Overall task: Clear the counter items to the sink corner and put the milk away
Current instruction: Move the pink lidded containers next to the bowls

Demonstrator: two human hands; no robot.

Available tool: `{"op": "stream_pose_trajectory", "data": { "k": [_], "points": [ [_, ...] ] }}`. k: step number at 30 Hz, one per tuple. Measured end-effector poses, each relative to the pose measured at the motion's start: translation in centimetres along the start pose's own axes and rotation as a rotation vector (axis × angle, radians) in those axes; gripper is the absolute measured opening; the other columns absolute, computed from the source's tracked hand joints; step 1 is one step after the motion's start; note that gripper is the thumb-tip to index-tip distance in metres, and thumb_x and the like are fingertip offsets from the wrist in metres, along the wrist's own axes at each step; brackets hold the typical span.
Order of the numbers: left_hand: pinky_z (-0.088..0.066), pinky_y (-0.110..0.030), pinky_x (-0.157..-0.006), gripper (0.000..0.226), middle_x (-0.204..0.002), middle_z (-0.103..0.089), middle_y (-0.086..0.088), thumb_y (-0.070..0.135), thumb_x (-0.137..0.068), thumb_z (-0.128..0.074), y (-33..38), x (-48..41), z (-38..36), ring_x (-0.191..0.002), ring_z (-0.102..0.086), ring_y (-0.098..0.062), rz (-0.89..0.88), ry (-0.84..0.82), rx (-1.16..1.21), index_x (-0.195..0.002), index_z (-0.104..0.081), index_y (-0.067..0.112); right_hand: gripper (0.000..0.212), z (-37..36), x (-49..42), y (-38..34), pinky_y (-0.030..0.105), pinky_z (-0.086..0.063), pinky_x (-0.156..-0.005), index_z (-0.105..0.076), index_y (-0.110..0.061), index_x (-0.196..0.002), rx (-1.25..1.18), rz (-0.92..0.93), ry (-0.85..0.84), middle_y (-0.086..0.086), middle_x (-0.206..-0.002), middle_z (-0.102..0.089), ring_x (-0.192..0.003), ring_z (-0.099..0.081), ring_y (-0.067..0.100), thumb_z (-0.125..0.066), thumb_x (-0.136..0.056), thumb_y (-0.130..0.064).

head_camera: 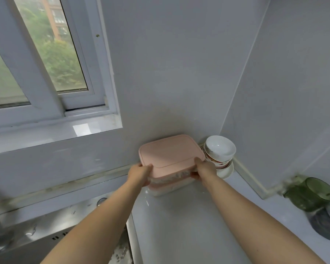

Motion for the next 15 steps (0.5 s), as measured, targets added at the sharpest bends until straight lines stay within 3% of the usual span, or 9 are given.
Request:
{"op": "stream_pose_trajectory", "data": {
  "k": [3,7,9,13,15],
  "points": [
    [-0.056,-0.042,-0.075,0.036,-0.117,-0.055,-0.020,0.018,-0.093,-0.055,0.6,-0.2,-0.1,-0.094,-0.055,-0.034,0.042,-0.010,-0.005,-0.125,-0.054,0.003,0.031,0.0,-0.6,0.0,0.056,-0.053,-0.082,-0.056,-0.003,-0.117,0.021,0.000,-0.021,0.018,-0.109,-0.059,-0.096,-0.062,0.042,-0.052,-0.093,-0.022],
    [-0.054,-0.042,-0.075,0.033,-0.123,-0.053,-0.019,0.017,-0.093,-0.053,0.5,-0.2,-0.2,-0.096,-0.052,-0.033,0.052,-0.014,-0.004,-0.124,-0.052,0.006,0.032,0.2,-0.1,-0.5,0.046,-0.055,-0.067,-0.052,-0.003,-0.119,0.048,-0.020,-0.050,0.020,-0.104,-0.058,-0.073,-0.062,0.036,-0.049,-0.095,-0.024],
    [-0.054,-0.041,-0.073,0.034,-0.124,-0.053,-0.019,0.017,-0.093,-0.051,0.0,0.0,-0.3,-0.093,-0.052,-0.032,0.047,-0.015,0.005,-0.125,-0.052,0.006,0.034,0.4,-0.1,-0.1,0.042,-0.054,-0.062,-0.051,-0.004,-0.123,0.086,-0.011,-0.050,0.021,-0.111,-0.059,-0.075,-0.062,0.035,-0.046,-0.096,-0.025],
    [-0.052,-0.039,-0.063,0.032,-0.118,-0.051,-0.017,0.013,-0.093,-0.050,0.1,0.7,-0.3,-0.094,-0.048,-0.030,0.081,-0.016,0.061,-0.122,-0.051,0.002,0.035,0.7,-0.4,0.0,0.046,-0.055,-0.071,-0.051,0.002,-0.121,0.028,-0.055,-0.014,0.014,-0.084,-0.057,-0.063,-0.059,0.034,-0.044,-0.095,-0.021],
    [-0.052,-0.037,-0.059,0.031,-0.114,-0.050,-0.015,0.014,-0.093,-0.049,0.2,0.9,-0.1,-0.093,-0.049,-0.029,0.072,-0.014,0.042,-0.122,-0.051,0.002,0.036,0.7,-0.7,-0.1,0.047,-0.055,-0.073,-0.050,0.003,-0.121,0.015,-0.065,-0.008,0.013,-0.082,-0.055,-0.057,-0.057,0.031,-0.043,-0.095,-0.020]
  ]
}}
Point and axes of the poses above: each hand's wrist, its own x-axis away from the middle knuckle, its own z-axis out of the back of the hand, y = z × x, the point moved 1 cm from there along -x, towards the middle knuckle
